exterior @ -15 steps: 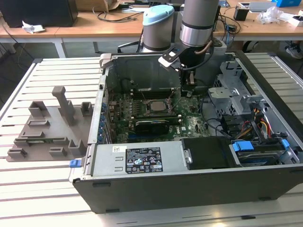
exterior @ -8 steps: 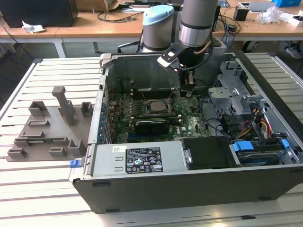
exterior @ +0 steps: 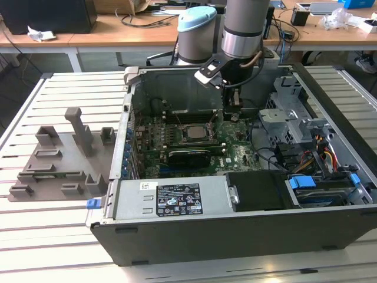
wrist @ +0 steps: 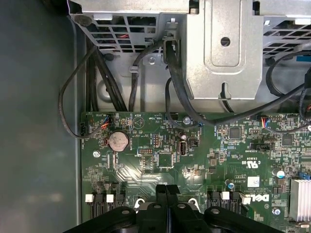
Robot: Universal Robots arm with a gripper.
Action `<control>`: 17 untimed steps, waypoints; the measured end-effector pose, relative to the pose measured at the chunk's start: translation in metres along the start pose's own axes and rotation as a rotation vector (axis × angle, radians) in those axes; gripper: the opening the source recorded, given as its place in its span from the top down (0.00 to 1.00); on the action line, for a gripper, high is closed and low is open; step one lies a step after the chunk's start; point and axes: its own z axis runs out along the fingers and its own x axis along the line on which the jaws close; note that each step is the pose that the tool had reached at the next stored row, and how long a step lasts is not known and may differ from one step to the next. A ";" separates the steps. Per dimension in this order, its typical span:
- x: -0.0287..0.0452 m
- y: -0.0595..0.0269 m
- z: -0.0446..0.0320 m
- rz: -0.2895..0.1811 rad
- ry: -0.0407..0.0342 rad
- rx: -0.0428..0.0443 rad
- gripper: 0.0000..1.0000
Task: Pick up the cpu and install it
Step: 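Close the cpu cover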
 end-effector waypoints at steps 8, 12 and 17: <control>0.0000 -0.0069 0.0003 0.000 0.0001 0.0000 0.89; -0.0001 -0.0113 0.0004 0.000 0.0001 -0.0001 0.89; -0.0001 -0.0160 0.0005 0.000 0.0000 0.0000 0.89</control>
